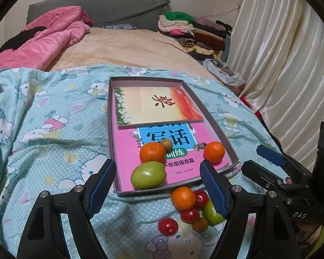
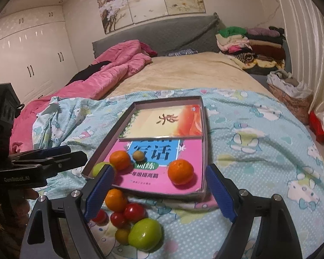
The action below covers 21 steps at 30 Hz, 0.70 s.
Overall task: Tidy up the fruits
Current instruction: 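Withdraw both open grippers back toward the fruit pile beside the tray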
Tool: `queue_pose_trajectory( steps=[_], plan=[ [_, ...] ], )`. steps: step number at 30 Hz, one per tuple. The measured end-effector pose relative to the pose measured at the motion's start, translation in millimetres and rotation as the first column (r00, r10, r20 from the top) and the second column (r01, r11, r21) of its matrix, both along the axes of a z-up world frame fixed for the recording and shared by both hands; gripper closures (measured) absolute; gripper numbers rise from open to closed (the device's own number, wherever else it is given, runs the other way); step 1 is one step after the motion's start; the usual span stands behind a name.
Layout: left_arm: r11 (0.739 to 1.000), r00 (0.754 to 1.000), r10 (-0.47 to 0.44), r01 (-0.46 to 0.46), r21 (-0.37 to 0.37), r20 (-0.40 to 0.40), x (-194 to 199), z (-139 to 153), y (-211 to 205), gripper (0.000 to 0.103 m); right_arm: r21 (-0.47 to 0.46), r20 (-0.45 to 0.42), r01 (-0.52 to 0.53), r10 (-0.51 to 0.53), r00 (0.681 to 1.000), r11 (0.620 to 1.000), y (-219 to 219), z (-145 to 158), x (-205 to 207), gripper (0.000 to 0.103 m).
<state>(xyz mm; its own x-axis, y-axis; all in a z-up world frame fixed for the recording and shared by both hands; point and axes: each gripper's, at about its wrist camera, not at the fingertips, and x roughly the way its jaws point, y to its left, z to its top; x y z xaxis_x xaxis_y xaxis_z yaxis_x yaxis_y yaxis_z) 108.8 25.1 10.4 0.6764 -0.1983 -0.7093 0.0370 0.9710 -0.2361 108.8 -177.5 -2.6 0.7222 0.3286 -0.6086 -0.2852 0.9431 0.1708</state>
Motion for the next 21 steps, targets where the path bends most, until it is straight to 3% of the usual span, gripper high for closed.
queue_pose_trajectory(
  steps=[21],
  plan=[
    [0.998,0.993,-0.053,0.055,0.015,-0.104,-10,-18,-13,0.022,-0.059,-0.172,0.001,-0.011,0.985,0.998,8,-30,-18,0.017]
  ],
)
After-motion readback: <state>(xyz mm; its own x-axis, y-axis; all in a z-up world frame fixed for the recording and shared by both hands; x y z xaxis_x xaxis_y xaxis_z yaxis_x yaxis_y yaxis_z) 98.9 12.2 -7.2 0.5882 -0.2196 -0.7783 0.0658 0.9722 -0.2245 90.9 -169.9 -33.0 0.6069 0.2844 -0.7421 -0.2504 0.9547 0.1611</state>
